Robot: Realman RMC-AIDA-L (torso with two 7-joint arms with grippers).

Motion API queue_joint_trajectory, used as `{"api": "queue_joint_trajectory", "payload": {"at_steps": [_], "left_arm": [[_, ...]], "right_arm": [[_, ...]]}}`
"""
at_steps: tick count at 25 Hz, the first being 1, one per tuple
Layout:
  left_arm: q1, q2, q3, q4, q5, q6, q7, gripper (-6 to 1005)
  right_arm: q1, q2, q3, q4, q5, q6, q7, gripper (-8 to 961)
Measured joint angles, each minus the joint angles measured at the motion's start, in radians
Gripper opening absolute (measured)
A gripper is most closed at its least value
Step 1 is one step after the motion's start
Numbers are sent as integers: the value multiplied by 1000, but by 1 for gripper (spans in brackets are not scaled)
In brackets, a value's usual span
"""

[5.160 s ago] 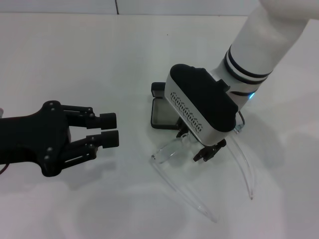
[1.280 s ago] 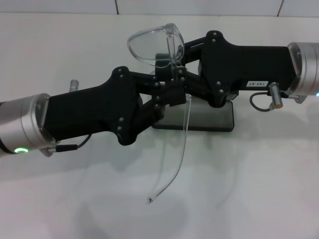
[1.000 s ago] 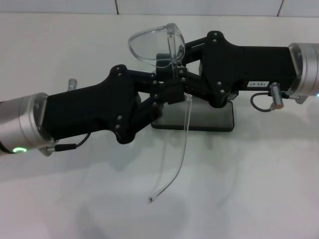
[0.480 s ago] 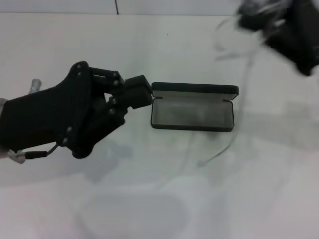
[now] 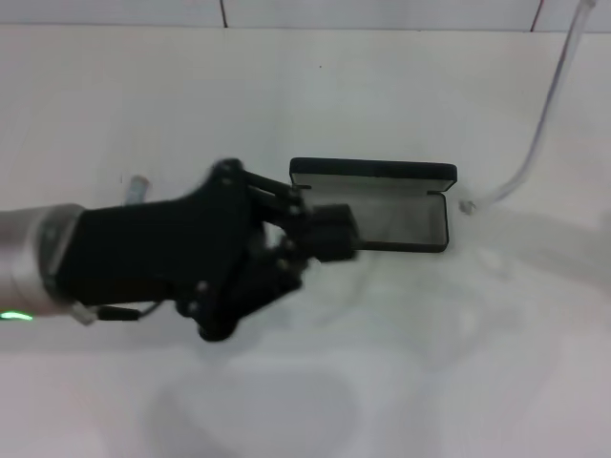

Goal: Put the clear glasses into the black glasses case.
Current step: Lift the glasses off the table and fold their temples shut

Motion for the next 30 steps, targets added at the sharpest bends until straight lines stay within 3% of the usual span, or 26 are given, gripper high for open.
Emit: {"api": "queue_joint_trajectory", "payload": {"at_steps": [8,12,30], "left_arm": [[-100,-8,216,-98,-112,0,101,55],[-116,-10,287,-106,-187,0,147,55],[-99,-3,279,-236,-359,-3,258,55]], "right_arm": [[134,3,-49,171,1,11,-135,119],[163,5,-118,208,1,48,-184,119],[174,4,-436,180,71,246,-275,119]]}}
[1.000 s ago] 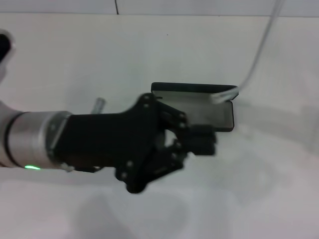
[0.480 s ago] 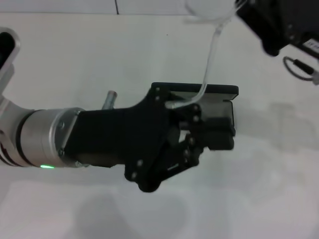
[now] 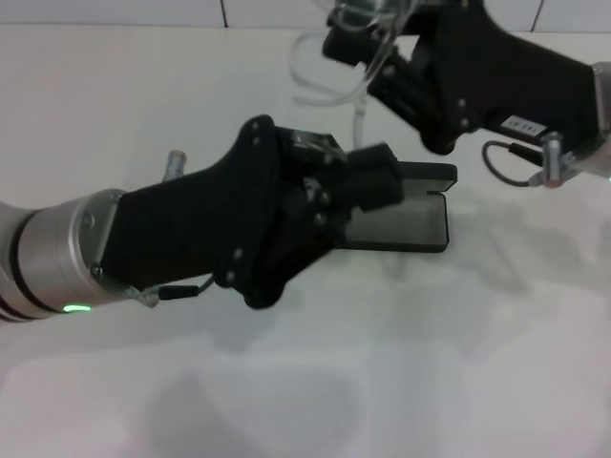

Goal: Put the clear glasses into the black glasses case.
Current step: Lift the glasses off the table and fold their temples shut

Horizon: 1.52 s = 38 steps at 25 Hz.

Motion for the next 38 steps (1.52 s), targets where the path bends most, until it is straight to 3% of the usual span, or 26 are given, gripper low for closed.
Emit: {"api": "queue_joint_trajectory", "payload": {"at_steps": [5,14,38], "left_arm": [[3,0,-50,-37,-1,-8,7,55],[22,4,-118,-69,2,-29,10,55],[-10,7,-110,-69,87,-25,2,54]], "right_arm": [[-7,0,-67,-37,1,59,-18,119],[-8,0,-87,-41,2,79,-26,119],[-20,0,-100,-51,35,122,-37,119]]}}
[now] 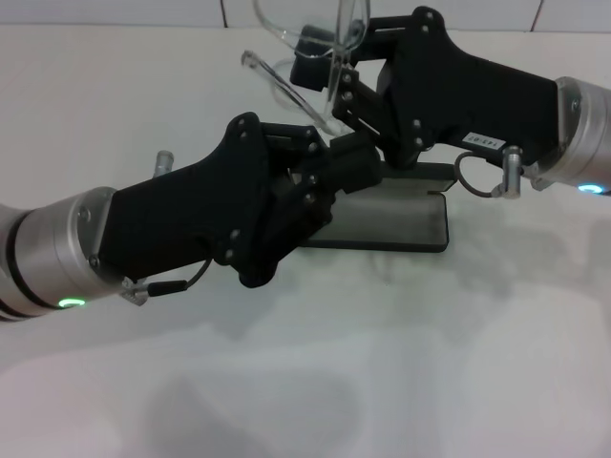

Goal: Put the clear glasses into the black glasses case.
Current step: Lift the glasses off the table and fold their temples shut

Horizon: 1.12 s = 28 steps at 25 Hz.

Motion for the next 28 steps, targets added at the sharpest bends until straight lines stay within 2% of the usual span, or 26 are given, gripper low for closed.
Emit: {"api": "queue_joint_trajectory", "payload": {"at_steps": [10,19,28], "left_arm": [[2,-2,0,0,-8,39,2,54],[3,-6,-7,-11,-30,34,0,54],[12,-4,-9,-26,-63,27,-1,54]], "right_arm": [[0,0,-20,0,5,25,-18,119],[-1,0,-93,-49,5,97,-37,118],[-2,0,-99,-56,2,115,-40,118]]}}
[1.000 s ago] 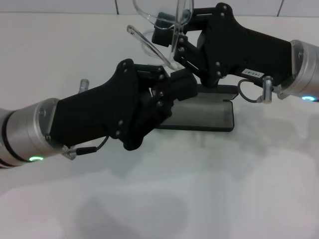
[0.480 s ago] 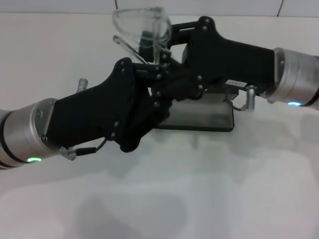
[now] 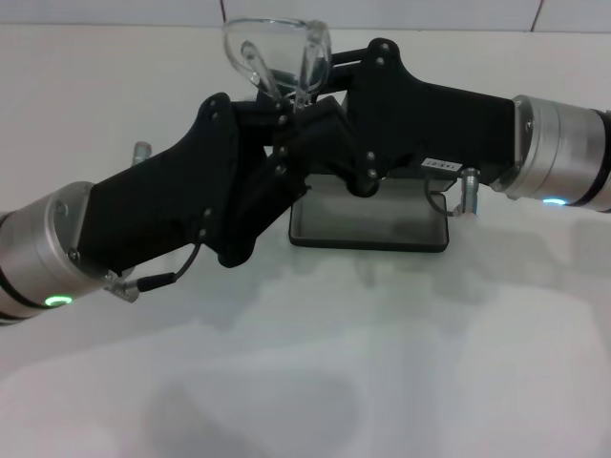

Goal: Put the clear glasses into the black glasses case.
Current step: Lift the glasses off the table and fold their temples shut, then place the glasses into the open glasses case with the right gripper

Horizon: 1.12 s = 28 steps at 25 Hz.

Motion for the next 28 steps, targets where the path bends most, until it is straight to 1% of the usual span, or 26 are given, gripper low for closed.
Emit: {"api": "queue_joint_trajectory", "payload": {"at_steps": [9,14,20,23,26,28], "left_arm": [[0,-1,0,-3,-2,-17,0,54],[-3,-1,0,-29,-19,-34,-2,54],[2,2,0,-35,-26,-31,-1,53],[15,7,0,-27,-23,-17,1,53],[32,23,2,-18,-20,10,1,53],[54,39,7,12,-15,17,-14,53]], "right_arm": [[1,0,-9,-1,-2,4,-2,117],[1,0,-19,-7,0,16,-8,117],[-16,0,-23,-26,0,32,-12,117],[-28,0,-17,-27,1,33,-12,118],[-45,-3,-5,-36,1,36,-10,118],[-65,-6,10,-50,-1,39,-6,118]]}}
